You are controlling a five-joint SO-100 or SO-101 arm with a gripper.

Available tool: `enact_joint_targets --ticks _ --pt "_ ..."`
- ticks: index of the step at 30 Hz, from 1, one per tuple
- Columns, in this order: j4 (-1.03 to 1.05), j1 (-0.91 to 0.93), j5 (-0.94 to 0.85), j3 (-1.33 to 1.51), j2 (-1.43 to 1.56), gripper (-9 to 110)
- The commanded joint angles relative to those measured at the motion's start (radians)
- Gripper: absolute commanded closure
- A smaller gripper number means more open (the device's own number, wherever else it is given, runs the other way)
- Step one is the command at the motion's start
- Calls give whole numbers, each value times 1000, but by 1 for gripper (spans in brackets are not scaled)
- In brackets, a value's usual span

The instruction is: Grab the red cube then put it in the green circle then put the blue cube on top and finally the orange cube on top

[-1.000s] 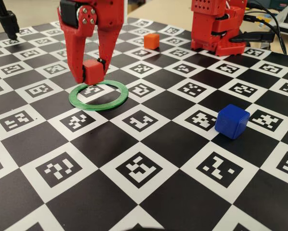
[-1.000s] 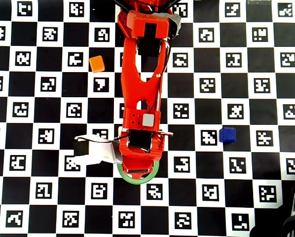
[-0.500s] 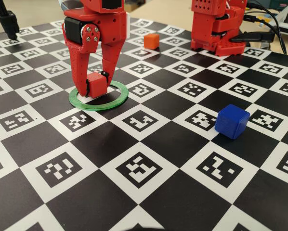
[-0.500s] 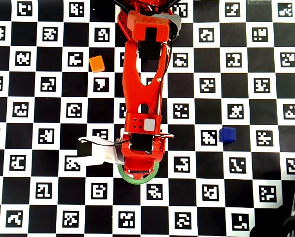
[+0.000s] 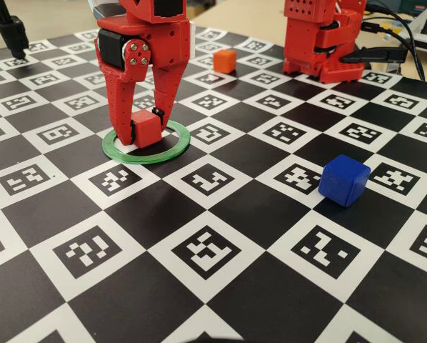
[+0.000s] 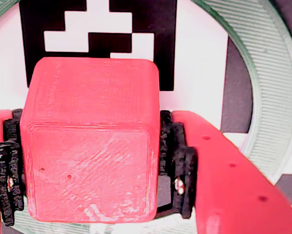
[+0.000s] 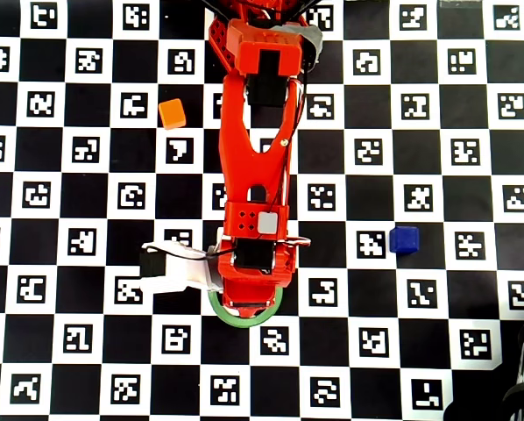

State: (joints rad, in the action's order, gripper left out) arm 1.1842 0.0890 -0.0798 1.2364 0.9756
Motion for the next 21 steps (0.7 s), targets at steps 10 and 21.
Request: enact_joint_targets --ticks 10,21 --pt "23 9 21 -15 61 57" --pt "58 28 26 -25 132 49"
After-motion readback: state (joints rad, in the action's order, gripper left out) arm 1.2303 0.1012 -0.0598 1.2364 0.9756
